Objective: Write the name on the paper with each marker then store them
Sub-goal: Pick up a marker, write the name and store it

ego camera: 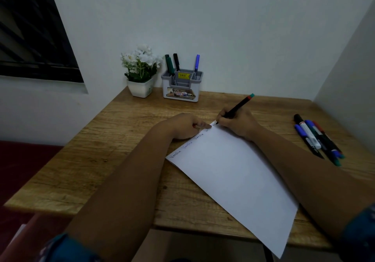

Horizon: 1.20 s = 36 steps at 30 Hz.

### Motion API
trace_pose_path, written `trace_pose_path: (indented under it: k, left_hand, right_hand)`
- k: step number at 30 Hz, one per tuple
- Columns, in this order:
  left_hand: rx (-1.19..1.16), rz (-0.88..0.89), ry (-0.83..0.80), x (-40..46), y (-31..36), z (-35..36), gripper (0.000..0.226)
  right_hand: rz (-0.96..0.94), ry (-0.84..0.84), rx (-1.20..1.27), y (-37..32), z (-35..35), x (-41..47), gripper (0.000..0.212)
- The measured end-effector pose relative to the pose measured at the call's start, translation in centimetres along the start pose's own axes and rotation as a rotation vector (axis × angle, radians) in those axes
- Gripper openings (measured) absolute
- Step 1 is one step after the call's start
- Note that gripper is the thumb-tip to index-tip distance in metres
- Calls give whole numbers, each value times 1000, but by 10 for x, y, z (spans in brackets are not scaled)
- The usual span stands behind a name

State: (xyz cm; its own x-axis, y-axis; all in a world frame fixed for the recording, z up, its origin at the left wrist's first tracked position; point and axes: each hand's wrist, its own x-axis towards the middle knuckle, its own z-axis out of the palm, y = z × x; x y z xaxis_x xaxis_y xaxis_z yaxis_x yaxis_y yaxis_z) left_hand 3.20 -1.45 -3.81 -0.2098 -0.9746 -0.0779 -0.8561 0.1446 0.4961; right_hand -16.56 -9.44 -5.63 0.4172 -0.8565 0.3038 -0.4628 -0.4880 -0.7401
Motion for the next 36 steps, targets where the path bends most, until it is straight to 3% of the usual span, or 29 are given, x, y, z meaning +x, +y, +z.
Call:
trace_pose_path:
  k: [3,7,9,13,16,21,36]
  left_hand:
    - [-6,-5,6,0,1,0,36]
    - [22,-24,2,-1,4,0,45]
    - [-8,-32,11,-2,5,1,49]
    - [66,-55,6,-2,10,5,54]
    - [152,-84,-31,2,13,6,56]
    - [179,-100,-41,5,13,6,56]
    - [198,-96,-47,3,14,5,57]
  right_hand:
    - [18,11,-9,2,1,2,4]
    - [144,144,341,3,0,2,9]
    - [117,120,384,2,-1,2,14]
    - [115,-1,315,1,-4,1,16]
    - [96,19,213,2,-6,1,23]
    - [75,18,53,3,-3,2,9]
    - [47,3,49,6,-4,4,7]
